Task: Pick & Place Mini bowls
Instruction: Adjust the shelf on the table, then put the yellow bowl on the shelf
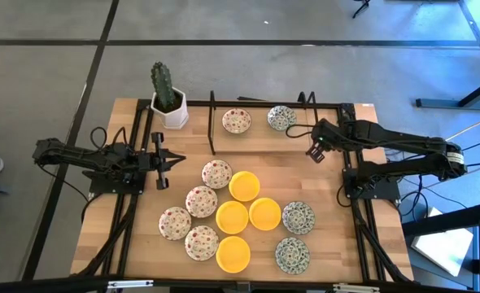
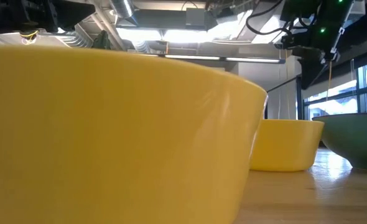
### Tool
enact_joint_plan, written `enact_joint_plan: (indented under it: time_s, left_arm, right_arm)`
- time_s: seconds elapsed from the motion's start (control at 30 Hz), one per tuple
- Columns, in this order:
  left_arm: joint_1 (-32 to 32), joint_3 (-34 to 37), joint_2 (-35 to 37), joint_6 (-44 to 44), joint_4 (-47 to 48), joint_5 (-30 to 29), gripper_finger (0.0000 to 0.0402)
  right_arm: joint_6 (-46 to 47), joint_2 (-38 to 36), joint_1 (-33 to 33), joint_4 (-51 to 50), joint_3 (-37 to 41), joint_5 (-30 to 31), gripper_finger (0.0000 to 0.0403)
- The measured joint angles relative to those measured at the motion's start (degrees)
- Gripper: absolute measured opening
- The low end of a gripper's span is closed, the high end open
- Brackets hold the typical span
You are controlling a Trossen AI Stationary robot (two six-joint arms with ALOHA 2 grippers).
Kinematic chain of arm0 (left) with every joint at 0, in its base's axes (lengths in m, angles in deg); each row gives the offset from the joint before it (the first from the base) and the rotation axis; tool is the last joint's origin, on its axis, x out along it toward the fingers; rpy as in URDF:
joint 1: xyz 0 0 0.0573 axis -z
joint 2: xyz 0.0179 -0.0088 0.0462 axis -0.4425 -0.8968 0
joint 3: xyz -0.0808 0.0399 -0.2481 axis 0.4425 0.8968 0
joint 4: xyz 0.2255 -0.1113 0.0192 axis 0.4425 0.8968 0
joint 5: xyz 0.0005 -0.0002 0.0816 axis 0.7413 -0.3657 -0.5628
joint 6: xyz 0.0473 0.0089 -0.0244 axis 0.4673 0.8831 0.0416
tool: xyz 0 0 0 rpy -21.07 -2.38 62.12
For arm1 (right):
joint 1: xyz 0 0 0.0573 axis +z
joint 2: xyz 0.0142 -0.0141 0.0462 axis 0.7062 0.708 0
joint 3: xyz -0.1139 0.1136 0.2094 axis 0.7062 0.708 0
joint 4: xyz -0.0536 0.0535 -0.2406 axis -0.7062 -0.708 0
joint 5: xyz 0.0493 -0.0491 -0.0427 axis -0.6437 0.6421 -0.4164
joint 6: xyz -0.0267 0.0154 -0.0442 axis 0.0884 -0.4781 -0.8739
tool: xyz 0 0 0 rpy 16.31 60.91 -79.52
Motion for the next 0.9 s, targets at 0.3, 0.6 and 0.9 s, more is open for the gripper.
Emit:
enact_joint_plan:
  time_s: [0.3, 0.6, 0.9]
  left_arm:
    - [0.0, 0.0, 0.0, 0.0, 0.0, 0.0, 0.0006]
    - [0.0, 0.0, 0.0, 0.0, 0.0, 0.0, 0.0005]
    - [0.0, 0.0, 0.0, -0.3, 0.0, 0.0, 0.0003]
  right_arm:
    - [2.0, -0.1, 0.0, -2.9, 0.0, -2.2, 0.0002]
    - [5.7, -0.1, 1.7, -9.5, 0.0, -23.9, 0.0002]
    - [8.0, -0.1, 12.9, -2.6, 0.0, -25.8, 0.0002]
